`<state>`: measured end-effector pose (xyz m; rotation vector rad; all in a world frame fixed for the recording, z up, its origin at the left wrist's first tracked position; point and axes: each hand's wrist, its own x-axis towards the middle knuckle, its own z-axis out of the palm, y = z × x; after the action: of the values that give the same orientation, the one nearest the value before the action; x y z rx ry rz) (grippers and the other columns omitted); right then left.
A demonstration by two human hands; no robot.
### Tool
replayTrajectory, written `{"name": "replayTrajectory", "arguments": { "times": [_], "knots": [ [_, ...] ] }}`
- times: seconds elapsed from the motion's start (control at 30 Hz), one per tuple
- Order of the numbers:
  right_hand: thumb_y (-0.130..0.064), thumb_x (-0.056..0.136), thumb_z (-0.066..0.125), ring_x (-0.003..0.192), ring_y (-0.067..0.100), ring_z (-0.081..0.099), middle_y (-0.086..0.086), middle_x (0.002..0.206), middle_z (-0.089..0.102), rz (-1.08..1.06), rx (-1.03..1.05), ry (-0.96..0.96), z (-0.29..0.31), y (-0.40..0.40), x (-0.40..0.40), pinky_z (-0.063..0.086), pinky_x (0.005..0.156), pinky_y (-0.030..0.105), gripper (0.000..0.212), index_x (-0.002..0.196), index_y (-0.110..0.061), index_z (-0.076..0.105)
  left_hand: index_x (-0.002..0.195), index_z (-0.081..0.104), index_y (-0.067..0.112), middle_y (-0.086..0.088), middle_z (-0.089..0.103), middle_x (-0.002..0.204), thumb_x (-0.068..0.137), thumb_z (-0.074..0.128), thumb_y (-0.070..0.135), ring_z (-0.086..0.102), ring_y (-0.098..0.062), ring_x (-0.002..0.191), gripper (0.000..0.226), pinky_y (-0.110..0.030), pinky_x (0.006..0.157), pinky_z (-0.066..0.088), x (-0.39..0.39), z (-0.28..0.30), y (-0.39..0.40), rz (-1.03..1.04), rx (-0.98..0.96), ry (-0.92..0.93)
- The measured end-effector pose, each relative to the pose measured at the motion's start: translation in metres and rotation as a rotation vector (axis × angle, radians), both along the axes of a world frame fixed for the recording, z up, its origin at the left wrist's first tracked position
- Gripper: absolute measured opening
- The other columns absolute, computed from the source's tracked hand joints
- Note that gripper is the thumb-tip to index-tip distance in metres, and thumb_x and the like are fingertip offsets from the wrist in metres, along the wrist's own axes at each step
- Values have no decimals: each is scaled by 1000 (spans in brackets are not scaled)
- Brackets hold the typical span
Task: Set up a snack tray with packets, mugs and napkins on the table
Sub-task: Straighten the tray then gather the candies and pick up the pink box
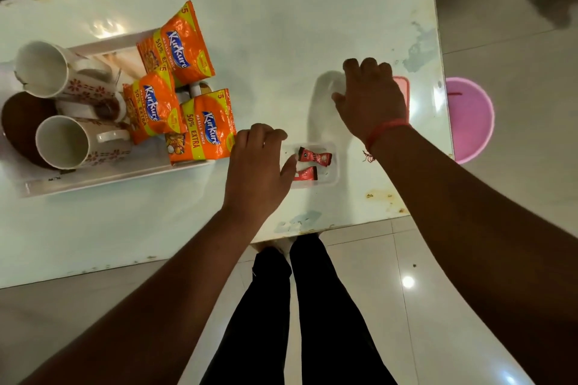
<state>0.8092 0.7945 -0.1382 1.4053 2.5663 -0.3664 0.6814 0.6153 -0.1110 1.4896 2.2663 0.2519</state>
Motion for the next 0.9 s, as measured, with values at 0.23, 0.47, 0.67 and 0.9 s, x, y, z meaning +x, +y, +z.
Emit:
{"name": "replayTrajectory", "arguments": {
  "times": [0.23,0.47,0.67,0.9],
  "knots": [
    [6,81,50,100,39,52,21,117,50,49,-47,12,-9,-21,-16,49,74,43,46,126,-4,47,120,59,9,-13,59,124,90,63,31,52,-28,115,37,-38,95,48,-5,5,12,28,26,-41],
    [-3,88,56,101,34,55,16,120,52,19,-87,235,6,-29,-6,51,82,45,36,124,-8,54,132,52,9,-13,50,142,93,57,39,43,-30,132,49,-41,108,40,-6,0,10,4,42,-68],
    [-10,89,64,93,23,64,9,123,51,4,-211,434,48,-74,3,56,79,41,43,130,-14,52,147,34,14,-7,36,155,96,28,59,30,-23,143,68,-30,112,27,-3,1,3,111,110,-209],
    [-23,91,66,103,23,60,7,123,53,-141,-268,526,48,-86,20,53,85,36,41,129,-13,54,152,25,21,-2,30,159,95,17,65,22,-19,147,72,-27,113,21,2,0,-4,183,104,-336]
  ]
}}
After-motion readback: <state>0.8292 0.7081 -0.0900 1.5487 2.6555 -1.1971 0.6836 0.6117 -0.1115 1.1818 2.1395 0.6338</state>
